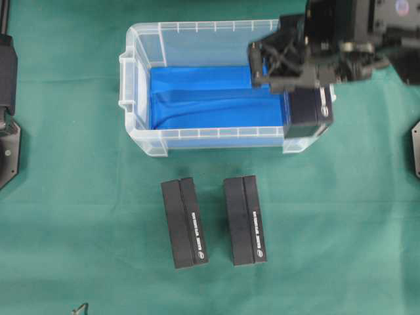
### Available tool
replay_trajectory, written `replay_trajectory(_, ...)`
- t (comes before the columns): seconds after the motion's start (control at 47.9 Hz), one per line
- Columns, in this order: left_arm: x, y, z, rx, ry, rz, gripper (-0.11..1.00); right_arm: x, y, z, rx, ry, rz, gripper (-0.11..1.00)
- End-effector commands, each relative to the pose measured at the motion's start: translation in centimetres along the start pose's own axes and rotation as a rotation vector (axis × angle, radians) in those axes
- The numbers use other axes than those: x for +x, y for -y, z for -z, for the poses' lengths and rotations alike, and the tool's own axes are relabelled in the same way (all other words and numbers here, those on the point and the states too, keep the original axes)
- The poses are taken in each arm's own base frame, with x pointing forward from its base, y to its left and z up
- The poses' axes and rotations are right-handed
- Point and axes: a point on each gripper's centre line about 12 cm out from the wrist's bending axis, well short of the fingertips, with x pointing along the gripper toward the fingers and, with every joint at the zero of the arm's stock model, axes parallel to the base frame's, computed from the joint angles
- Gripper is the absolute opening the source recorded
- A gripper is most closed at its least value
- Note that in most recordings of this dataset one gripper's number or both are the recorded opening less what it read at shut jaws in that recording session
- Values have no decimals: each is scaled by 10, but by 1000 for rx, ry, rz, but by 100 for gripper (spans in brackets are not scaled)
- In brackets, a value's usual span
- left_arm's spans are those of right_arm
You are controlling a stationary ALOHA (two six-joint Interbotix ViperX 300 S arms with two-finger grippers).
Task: Take the box out of the case with the right arm.
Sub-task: 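Carry the box with the right gripper to the table right of the others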
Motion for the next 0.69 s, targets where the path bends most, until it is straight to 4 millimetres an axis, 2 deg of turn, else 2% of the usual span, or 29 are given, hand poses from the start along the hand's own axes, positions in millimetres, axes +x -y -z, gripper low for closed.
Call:
replay_trajectory(0.0, -8, 1, -4, 1, 29, 3, 0, -26, 8, 9, -6, 8, -67, 65)
replay_trajectory(0.272, -8, 1, -4, -1, 31, 4, 0, -37, 15, 54, -23, -4, -56, 65)
replay_trajectory(0.669, -8, 1, -4, -1, 31, 4, 0, -54, 36, 132, 10, -23, -70, 65)
